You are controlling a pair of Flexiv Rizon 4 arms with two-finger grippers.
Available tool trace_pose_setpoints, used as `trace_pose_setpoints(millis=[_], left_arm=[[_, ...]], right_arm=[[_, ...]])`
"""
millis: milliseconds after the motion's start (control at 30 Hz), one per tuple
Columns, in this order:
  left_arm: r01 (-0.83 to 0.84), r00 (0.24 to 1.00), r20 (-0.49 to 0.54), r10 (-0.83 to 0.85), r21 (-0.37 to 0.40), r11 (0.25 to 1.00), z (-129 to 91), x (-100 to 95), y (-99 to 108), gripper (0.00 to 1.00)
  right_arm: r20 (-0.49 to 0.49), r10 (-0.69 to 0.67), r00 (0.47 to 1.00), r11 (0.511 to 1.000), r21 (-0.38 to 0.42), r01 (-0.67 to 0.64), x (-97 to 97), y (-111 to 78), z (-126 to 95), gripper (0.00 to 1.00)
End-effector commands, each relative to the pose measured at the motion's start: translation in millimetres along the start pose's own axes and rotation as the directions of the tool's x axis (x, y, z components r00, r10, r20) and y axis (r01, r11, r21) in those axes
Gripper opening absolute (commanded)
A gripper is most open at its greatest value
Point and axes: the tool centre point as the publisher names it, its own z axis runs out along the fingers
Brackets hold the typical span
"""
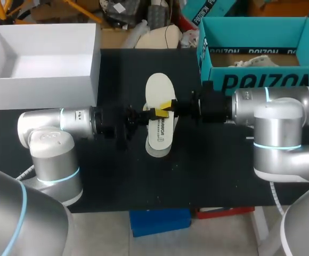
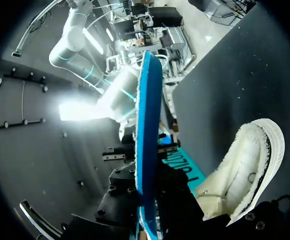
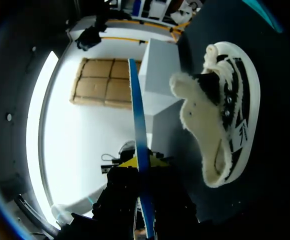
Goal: Take the shoe out of the shoebox, open the shoe tongue, remove and reinsert the insole, then place the shoe into the shoebox
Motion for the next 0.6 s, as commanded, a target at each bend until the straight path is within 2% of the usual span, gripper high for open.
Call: trace_pose_setpoints(millis=[33,67,100,133,233,267,333,433,600], left_arm=[[-0.010,1.000,0.004,0.010,0.004,1.000,3.6,-2.0,-1.0,0.00],[-0.010,1.000,0.004,0.010,0.004,1.000,3.1,-2.6,-1.3,0.00],[-0.010,1.000,0.006,0.010,0.005,1.000,2.3,-3.0,-1.8,0.00],[-0.009,1.000,0.007,0.009,0.005,1.000,1.4,-3.0,-2.5,0.00],[0.009,1.000,-0.018,-0.009,0.002,1.000,-3.7,-2.4,-6.4,0.00],[0.021,0.999,-0.028,-0.021,0.002,1.000,-6.2,-2.8,-8.2,0.00],[0.048,0.997,-0.061,-0.048,0.004,0.999,-12.0,-4.5,-13.0,0.00],[0.062,0.983,-0.172,-0.057,0.026,0.998,-19.5,-7.8,-25.5,0.00],[0.174,0.925,-0.349,-0.148,0.044,0.984,-34.5,-9.7,-49.9,0.00]], right_arm=[[0.001,0.000,1.000,1.000,-0.002,0.000,0.7,-1.2,1.8,0.00],[0.001,0.000,1.000,1.000,-0.002,0.000,0.7,-1.2,1.8,0.00],[0.001,0.000,1.000,1.000,-0.005,0.000,1.3,-1.3,1.6,0.09],[0.007,0.003,1.000,1.000,-0.018,-0.003,1.9,-1.2,1.0,1.00],[0.026,-0.015,1.000,0.996,-0.088,0.018,5.5,-0.9,-7.3,1.00],[0.094,-0.016,0.995,0.995,-0.094,0.025,4.9,-1.5,-11.4,1.00],[0.162,-0.030,0.986,0.994,-0.102,0.047,2.5,-4.8,-19.3,1.00],[0.264,-0.052,0.963,0.989,-0.118,0.086,0.8,-11.2,-33.4,1.00],[0.427,-0.115,0.897,0.983,-0.078,0.164,-1.2,-24.4,-52.0,1.00]])
